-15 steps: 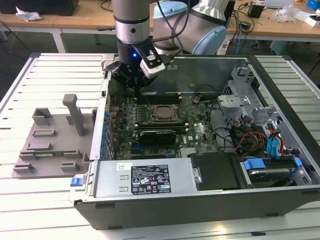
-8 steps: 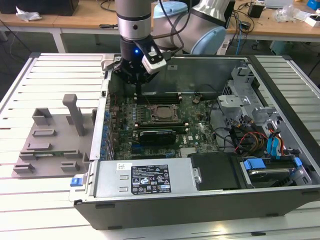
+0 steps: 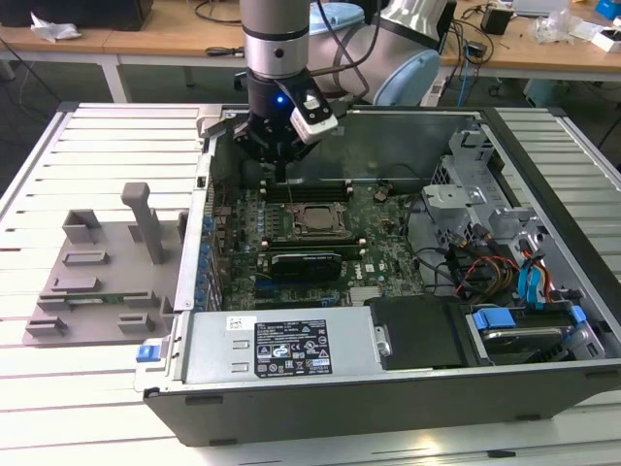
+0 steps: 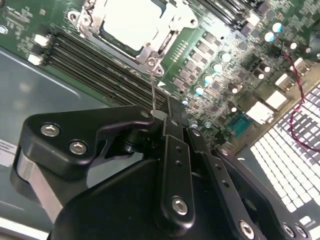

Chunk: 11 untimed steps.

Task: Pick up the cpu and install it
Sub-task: 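Install the first cpu locking lever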

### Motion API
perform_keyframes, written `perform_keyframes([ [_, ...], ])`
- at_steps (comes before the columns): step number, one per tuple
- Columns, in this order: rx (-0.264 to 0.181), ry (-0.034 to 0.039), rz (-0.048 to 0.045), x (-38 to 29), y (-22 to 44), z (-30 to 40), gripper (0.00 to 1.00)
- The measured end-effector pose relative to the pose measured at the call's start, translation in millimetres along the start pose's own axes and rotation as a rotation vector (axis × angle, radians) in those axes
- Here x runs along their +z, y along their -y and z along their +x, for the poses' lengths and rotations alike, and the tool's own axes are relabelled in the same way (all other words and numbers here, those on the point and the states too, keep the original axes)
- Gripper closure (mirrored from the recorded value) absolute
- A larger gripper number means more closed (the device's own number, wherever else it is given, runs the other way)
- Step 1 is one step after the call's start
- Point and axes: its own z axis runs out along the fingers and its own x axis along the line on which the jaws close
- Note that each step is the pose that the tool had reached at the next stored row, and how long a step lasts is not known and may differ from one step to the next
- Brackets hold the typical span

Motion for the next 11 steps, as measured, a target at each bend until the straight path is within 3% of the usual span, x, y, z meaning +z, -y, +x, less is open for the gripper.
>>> perform_keyframes([
  [11,0.000,-0.0025,-0.0001,0.8,1.4,-21.4,0.89],
])
